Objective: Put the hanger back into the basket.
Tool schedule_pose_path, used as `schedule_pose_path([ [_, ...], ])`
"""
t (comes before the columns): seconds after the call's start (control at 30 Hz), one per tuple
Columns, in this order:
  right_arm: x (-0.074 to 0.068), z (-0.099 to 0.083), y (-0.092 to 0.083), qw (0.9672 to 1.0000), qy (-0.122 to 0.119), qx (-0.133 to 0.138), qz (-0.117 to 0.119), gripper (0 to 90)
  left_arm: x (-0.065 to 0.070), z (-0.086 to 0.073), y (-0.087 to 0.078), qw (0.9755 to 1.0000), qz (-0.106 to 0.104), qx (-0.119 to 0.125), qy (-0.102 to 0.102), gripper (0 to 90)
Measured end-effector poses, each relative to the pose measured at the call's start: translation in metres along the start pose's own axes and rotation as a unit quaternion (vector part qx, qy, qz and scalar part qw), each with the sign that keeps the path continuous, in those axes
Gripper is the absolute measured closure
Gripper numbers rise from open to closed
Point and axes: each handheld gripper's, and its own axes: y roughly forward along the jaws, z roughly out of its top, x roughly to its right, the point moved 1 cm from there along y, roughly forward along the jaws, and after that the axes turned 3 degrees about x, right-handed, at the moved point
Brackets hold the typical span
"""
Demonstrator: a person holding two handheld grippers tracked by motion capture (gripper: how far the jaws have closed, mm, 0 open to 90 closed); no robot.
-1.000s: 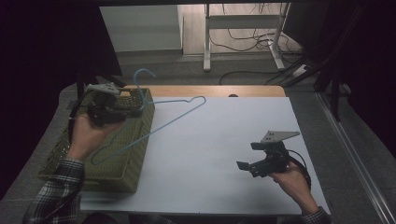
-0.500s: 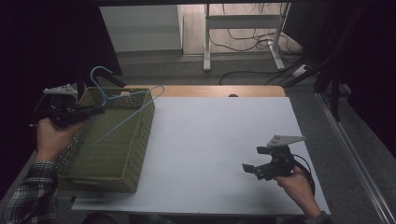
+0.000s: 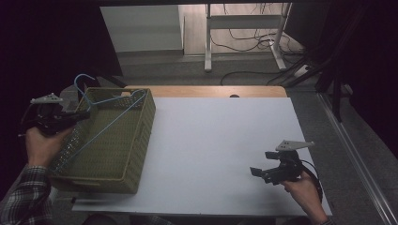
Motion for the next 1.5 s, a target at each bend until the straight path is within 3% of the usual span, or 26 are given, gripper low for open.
schedule_pose_path([
  [0.13,0.000,-0.001,0.001,1.0000,-0.001,-0.003,0.001,3.5,-0.006,-0.008,0.011,0.9999,-0.001,-0.001,-0.016,87.1],
  [0.27,0.000,-0.002,0.003,1.0000,-0.004,-0.009,0.000,3.5,-0.011,-0.018,0.027,0.9993,0.006,-0.017,-0.034,87.1],
  [0.4,0.000,-0.004,0.005,0.9998,-0.006,-0.016,-0.001,3.5,-0.016,-0.027,0.042,0.9972,0.016,-0.046,-0.056,87.0],
  [0.43,-0.001,-0.004,0.005,0.9998,-0.008,-0.016,-0.001,3.5,-0.017,-0.031,0.049,0.9960,0.021,-0.066,-0.056,86.8],
  [0.47,-0.001,-0.004,0.005,0.9998,-0.008,-0.016,-0.001,3.5,-0.017,-0.031,0.049,0.9960,0.021,-0.066,-0.056,86.6],
  [0.5,-0.001,-0.004,0.005,0.9998,-0.010,-0.017,-0.002,3.4,-0.018,-0.034,0.053,0.9941,0.038,-0.087,-0.052,86.4],
  [0.6,-0.002,-0.004,0.005,0.9998,-0.011,-0.017,-0.002,3.4,-0.020,-0.037,0.054,0.9927,0.045,-0.098,-0.055,84.6],
  [0.63,-0.002,-0.005,0.005,0.9997,-0.013,-0.018,-0.005,3.4,-0.020,-0.038,0.052,0.9919,0.061,-0.096,-0.056,77.1],
  [0.7,-0.002,-0.005,0.005,0.9997,-0.013,-0.018,-0.005,3.3,-0.019,-0.037,0.049,0.9922,0.065,-0.090,-0.056,62.0],
  [0.73,-0.003,-0.006,0.004,0.9997,-0.014,-0.018,-0.005,3.3,-0.017,-0.036,0.047,0.9921,0.073,-0.085,-0.055,62.0],
  [0.77,-0.004,-0.006,0.002,0.9997,-0.017,-0.016,-0.009,3.3,-0.010,-0.032,0.041,0.9931,0.078,-0.075,-0.047,49.2],
  [0.83,-0.005,-0.006,0.001,0.9996,-0.020,-0.015,-0.012,3.1,-0.005,-0.030,0.038,0.9944,0.067,-0.067,-0.046,38.6],
  [0.9,-0.007,-0.006,-0.001,0.9994,-0.024,-0.008,-0.022,1.9,0.008,-0.026,0.033,0.9974,0.039,-0.047,-0.037,34.2],
  [0.93,-0.009,-0.005,-0.005,0.9992,-0.026,0.004,-0.030,1.3,0.024,-0.023,0.027,0.9991,0.013,-0.029,-0.027,27.5],
  [0.97,-0.010,-0.004,-0.007,0.9990,-0.026,0.009,-0.035,0.9,0.033,-0.022,0.024,0.9996,-0.003,-0.017,-0.023,26.4],
  [1.03,-0.012,-0.003,-0.010,0.9984,-0.029,0.015,-0.046,0.0,0.052,-0.021,0.018,0.9998,-0.018,0.004,-0.013,20.7],
  [1.1,-0.014,-0.003,-0.014,0.9979,-0.035,0.020,-0.051,0.0,0.072,-0.023,0.014,0.9995,-0.028,0.015,0.001,14.7],
  [1.13,-0.014,-0.003,-0.014,0.9979,-0.035,0.020,-0.051,0.0,0.072,-0.023,0.014,0.9995,-0.028,0.015,0.001,11.4],
  [1.23,-0.019,-0.005,-0.020,0.9975,-0.038,0.026,-0.054,0.0,0.106,-0.031,0.009,0.9981,-0.049,0.022,0.031,7.7],
  [1.3,-0.020,-0.005,-0.022,0.9974,-0.038,0.028,-0.055,0.0,0.114,-0.035,0.008,0.9976,-0.053,0.028,0.032,7.6],
  [1.33,-0.021,-0.006,-0.025,0.9969,-0.036,0.038,-0.058,0.0,0.120,-0.038,0.007,0.9966,-0.068,0.037,0.028,7.5],
  [1.37,-0.022,-0.007,-0.027,0.9970,-0.033,0.040,-0.057,0.0,0.128,-0.048,0.004,0.9924,-0.105,0.064,0.007,8.1],
  [1.4,-0.022,-0.007,-0.027,0.9970,-0.033,0.040,-0.057,0.0,0.128,-0.048,0.004,0.9924,-0.105,0.064,0.007,9.0],
  [1.43,-0.022,-0.009,-0.030,0.9967,-0.031,0.047,-0.059,0.0,0.135,-0.055,0.005,0.9905,-0.123,0.063,0.003,8.7],
  [1.47,-0.022,-0.009,-0.030,0.9967,-0.031,0.047,-0.059,0.0,0.135,-0.055,0.005,0.9905,-0.123,0.063,0.003,8.3],
  [1.5,-0.022,-0.011,-0.032,0.9967,-0.025,0.049,-0.060,0.0,0.144,-0.062,0.006,0.9916,-0.114,0.059,0.018,8.3],
])
